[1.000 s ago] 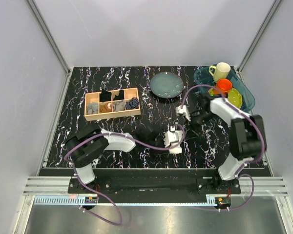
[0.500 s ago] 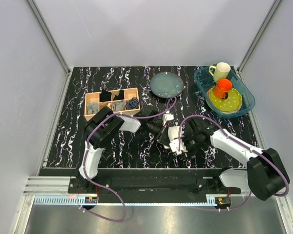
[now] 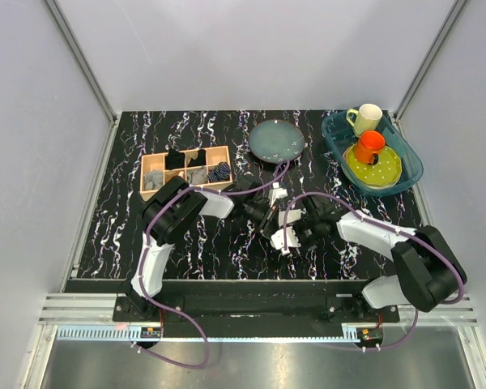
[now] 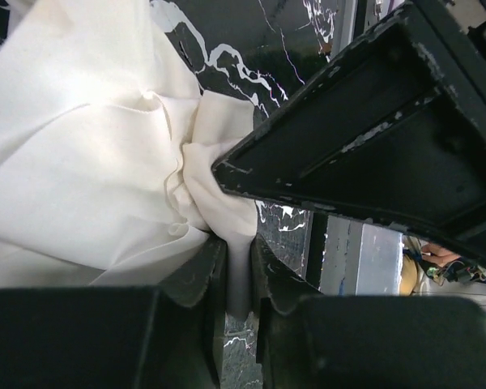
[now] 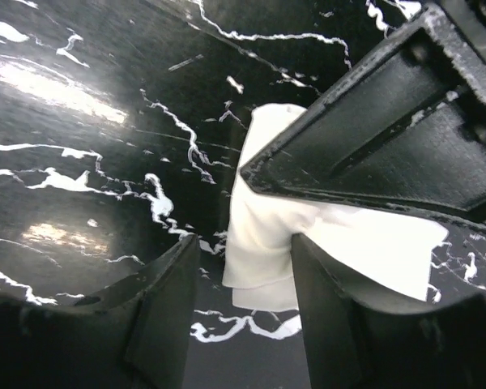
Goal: Roll the underwear
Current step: Roll the underwear to the center of the board.
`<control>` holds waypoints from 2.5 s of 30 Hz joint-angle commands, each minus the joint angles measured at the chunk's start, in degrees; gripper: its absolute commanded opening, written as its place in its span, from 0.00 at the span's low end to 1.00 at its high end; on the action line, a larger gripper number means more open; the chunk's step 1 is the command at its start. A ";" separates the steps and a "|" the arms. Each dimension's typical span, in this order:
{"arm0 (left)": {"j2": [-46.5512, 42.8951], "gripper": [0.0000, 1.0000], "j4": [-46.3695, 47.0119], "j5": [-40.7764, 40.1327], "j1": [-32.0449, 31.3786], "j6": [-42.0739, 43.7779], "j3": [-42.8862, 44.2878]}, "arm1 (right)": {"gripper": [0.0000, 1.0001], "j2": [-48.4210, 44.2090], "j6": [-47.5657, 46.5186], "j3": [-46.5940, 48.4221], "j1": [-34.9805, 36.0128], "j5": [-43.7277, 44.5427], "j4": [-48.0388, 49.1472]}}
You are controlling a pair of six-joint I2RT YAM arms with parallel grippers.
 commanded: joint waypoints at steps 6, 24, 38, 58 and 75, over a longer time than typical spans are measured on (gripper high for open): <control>-11.82 0.45 17.33 -10.16 2.05 -8.02 -11.87 | 0.26 6.73 2.15 1.56 1.34 3.72 -1.26; -42.20 0.56 22.23 -37.05 -16.56 32.47 -37.30 | 0.12 27.73 4.80 26.60 -1.90 -15.26 -43.01; -23.48 0.57 5.05 -46.12 -23.26 42.43 -18.04 | 0.13 30.90 3.91 29.52 -5.51 -17.02 -45.74; -13.37 0.00 -7.60 -18.53 -11.14 27.85 -8.29 | 0.50 8.17 5.58 24.08 -23.79 -19.14 -39.15; 5.00 0.03 -25.90 -3.32 -5.51 14.04 14.48 | 0.65 -12.43 -3.03 -0.36 -9.75 -6.40 -14.64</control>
